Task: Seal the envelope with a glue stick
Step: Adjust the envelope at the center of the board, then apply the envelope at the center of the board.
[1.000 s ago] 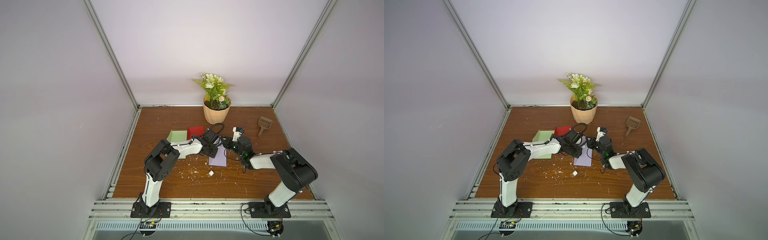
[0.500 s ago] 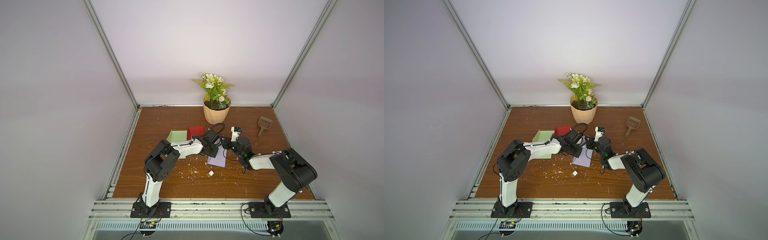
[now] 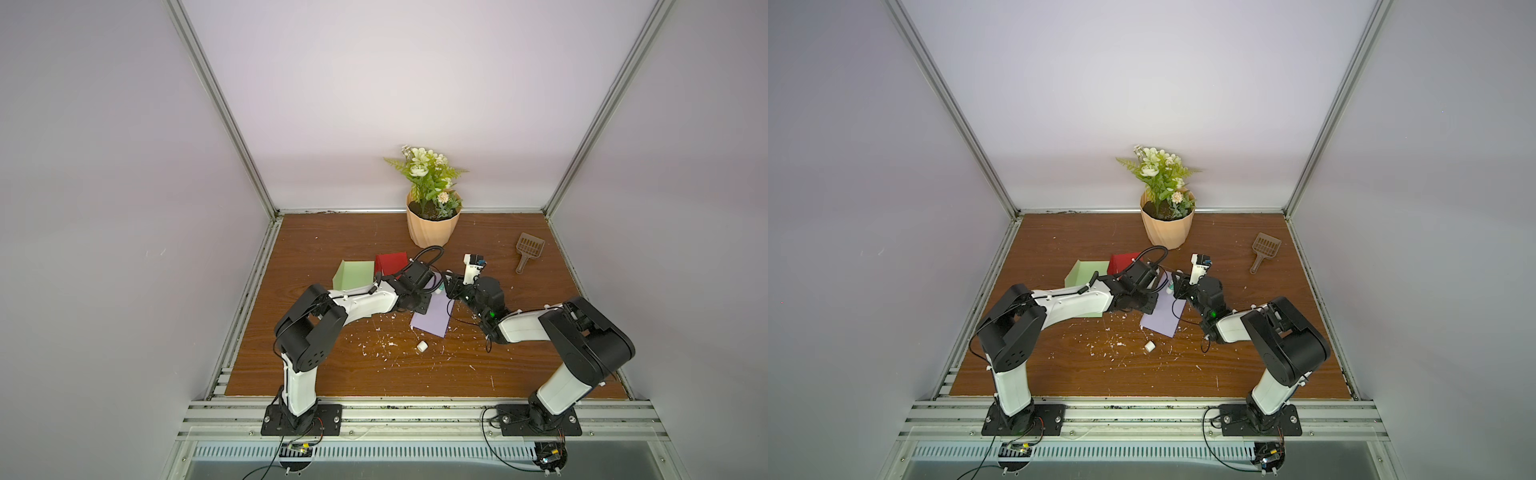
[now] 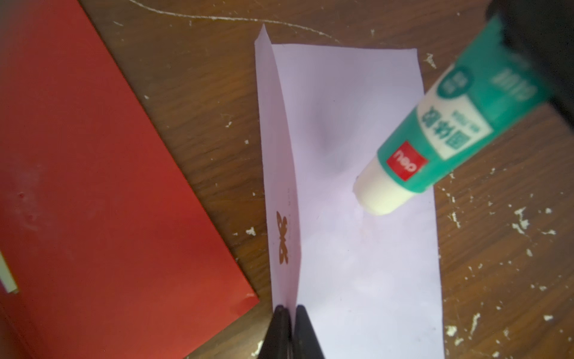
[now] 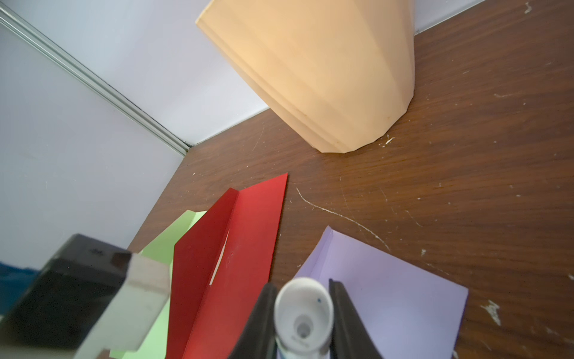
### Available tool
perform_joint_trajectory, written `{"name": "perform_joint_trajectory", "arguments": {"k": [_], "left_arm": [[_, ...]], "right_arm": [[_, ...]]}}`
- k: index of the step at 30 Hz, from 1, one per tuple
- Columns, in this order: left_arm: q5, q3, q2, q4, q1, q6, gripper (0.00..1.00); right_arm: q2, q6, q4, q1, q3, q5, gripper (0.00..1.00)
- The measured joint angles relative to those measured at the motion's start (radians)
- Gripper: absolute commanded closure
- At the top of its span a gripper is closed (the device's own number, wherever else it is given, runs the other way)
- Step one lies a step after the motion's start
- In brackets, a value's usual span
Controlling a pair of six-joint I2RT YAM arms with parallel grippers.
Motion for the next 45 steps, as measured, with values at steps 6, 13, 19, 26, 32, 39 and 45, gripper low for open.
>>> {"name": "perform_joint_trajectory", "arguments": {"k": [6, 13, 19, 26, 32, 39, 45], "left_arm": [[-0.008, -0.026, -0.008, 0.061, 0.0, -0.005, 0.92], [-0.007, -0.03, -0.008, 0.091, 0.0, -0.008, 0.92], [-0.006, -0.03, -0.008, 0.1, 0.0, -0.011, 0.92], [-0.005, -0.031, 0.001, 0.106, 0.0, -0.011, 0.92], [-0.005, -0.031, 0.01, 0.111, 0.0, -0.017, 0.92], [-0.005, -0.031, 0.021, 0.113, 0.0, -0.023, 0.92], [-0.004, -0.03, 0.023, 0.116, 0.0, -0.026, 0.92]], "right_arm": [[0.063, -0.001, 0.086, 0.0, -0.003, 0.001, 1.0], [0.11, -0.016, 0.104, 0.005, -0.003, 0.002, 1.0], [0.113, -0.045, 0.112, 0.011, -0.003, 0.004, 1.0], [0.14, -0.07, 0.127, 0.016, 0.002, 0.011, 1.0], [0.142, -0.072, 0.13, 0.026, 0.0, 0.012, 1.0], [0.139, -0.048, 0.161, 0.048, -0.03, 0.013, 1.0], [0.131, -0.045, 0.165, 0.073, -0.044, 0.013, 1.0]]}}
